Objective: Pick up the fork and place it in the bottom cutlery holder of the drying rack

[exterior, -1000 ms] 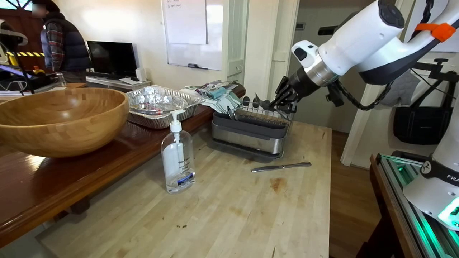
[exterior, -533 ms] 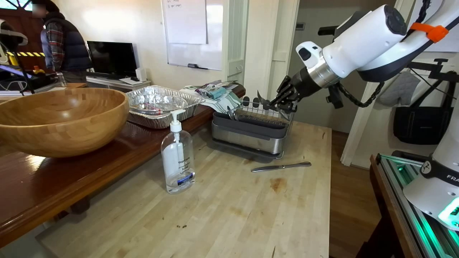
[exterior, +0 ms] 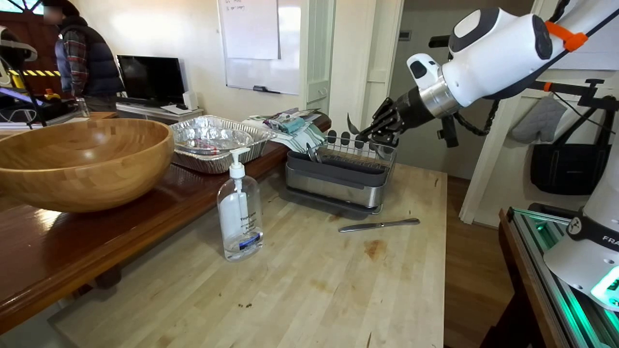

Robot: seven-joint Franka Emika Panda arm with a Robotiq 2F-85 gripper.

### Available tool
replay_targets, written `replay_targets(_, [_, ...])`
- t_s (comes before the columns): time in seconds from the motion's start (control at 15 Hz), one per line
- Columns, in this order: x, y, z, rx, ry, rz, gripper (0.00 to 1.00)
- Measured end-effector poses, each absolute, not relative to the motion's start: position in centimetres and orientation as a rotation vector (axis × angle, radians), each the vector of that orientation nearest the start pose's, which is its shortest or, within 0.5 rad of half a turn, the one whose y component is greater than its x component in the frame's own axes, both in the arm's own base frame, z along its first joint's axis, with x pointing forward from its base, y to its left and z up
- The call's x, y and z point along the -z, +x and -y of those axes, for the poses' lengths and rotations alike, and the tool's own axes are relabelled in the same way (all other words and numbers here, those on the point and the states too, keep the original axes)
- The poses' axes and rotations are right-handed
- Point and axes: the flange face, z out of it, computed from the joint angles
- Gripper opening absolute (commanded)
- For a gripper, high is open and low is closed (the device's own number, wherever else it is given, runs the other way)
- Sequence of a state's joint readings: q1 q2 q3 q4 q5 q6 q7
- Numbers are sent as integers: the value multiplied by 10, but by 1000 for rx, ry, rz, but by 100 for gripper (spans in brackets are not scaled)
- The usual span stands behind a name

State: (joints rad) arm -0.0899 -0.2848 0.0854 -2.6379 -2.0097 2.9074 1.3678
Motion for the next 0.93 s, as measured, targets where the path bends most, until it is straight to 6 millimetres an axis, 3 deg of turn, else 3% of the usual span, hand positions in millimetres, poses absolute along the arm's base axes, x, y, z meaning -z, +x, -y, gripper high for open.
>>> replay_targets(0.53, [-325,401,-60,1459,-3124,936,2])
replay_targets(0.93, [-304,400,-61,1450,-3077,908,2])
